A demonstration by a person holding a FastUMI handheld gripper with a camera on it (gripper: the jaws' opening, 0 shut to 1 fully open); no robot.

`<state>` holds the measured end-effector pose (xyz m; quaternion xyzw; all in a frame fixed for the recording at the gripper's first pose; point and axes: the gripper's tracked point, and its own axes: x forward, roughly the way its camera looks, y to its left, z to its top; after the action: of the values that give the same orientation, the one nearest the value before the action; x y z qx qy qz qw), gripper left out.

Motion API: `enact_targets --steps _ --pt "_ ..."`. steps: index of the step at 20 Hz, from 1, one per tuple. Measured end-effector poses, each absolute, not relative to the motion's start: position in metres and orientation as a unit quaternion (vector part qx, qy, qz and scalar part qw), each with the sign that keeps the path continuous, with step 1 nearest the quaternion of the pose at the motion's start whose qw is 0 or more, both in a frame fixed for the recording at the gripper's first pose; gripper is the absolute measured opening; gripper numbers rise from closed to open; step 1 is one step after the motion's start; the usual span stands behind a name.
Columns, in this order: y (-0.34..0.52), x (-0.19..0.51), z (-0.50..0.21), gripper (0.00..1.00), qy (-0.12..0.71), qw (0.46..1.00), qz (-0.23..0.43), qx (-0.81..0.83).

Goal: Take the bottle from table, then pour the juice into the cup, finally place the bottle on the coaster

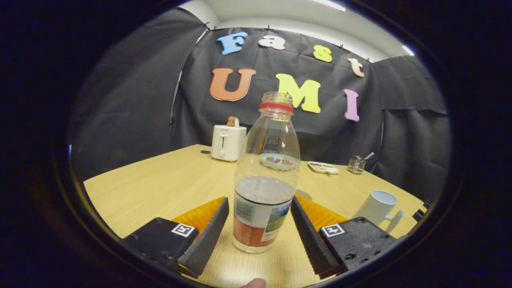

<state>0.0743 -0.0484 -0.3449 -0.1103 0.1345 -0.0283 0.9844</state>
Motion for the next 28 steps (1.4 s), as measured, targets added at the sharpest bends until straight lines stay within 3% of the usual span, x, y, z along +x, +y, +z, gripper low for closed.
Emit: enact_targets --steps 3,6,17,28 --pt "-0.046 0.078 -0.343 0.87 0.137 0.985 -0.024 -0.102" --pt "-0.047 0.079 -0.339 0.8 0.152 0.984 -0.017 -0.095" --pt "-0.075 0.092 -0.277 0.75 0.123 0.984 -0.023 0.127" --pt "-0.088 0.088 -0.288 0.75 0.108 0.897 -0.019 0.428"
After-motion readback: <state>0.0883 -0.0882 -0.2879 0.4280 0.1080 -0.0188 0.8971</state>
